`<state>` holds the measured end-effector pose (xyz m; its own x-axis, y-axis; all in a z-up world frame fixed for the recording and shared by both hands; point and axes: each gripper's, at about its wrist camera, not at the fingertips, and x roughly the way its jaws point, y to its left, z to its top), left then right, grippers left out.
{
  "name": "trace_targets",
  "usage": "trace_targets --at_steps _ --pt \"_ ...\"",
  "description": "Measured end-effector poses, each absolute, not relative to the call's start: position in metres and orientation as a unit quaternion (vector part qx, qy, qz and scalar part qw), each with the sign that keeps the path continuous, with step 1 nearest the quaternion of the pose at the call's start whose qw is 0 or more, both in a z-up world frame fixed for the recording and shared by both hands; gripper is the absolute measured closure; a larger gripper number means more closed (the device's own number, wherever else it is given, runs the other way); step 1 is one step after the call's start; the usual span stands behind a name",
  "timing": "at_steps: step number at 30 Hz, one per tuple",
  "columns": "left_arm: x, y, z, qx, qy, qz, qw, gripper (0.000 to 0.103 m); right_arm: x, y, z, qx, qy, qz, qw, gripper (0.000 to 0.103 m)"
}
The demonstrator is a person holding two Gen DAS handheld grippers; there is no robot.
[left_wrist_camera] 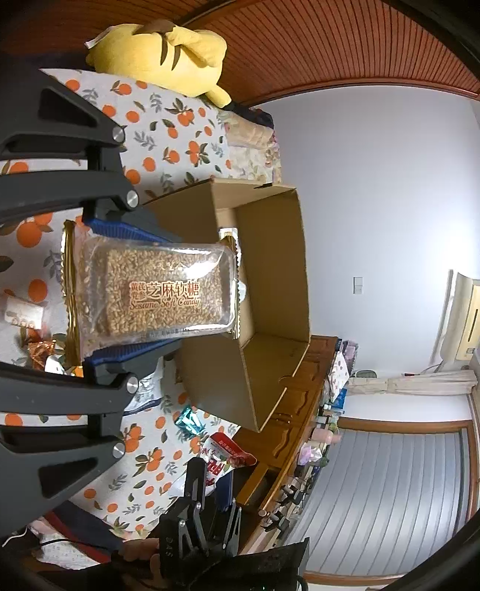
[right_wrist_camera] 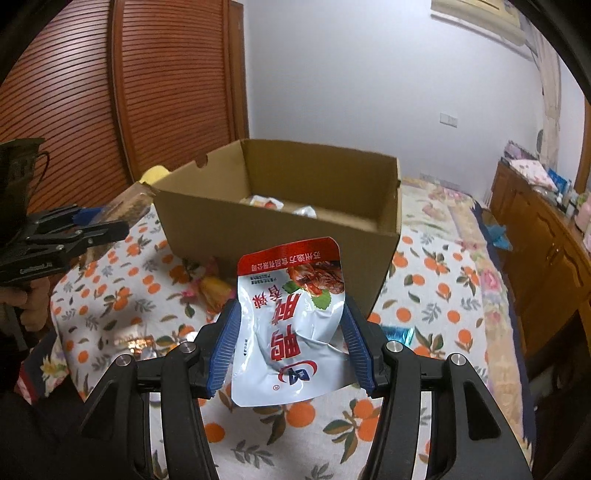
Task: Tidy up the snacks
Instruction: 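Lift both held snacks and carry them over the open box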
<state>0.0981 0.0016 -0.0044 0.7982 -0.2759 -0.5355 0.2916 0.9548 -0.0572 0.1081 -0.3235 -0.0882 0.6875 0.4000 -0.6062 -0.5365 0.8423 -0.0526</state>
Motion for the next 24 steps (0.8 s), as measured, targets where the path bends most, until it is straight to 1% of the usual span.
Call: trace_targets --at_steps 13,24 --pt "0.116 0.004 0.023 0.021 0.26 -0.148 0.954 0.058 0.116 -0.313 -0.064 -0.12 0.277 0.262 0.917 0.047" --pt "0.146 0.002 0.043 0.036 0.248 -0.136 0.959 0.058 0.136 -0.299 -0.039 -0.122 0.257 0.27 0.92 0.047"
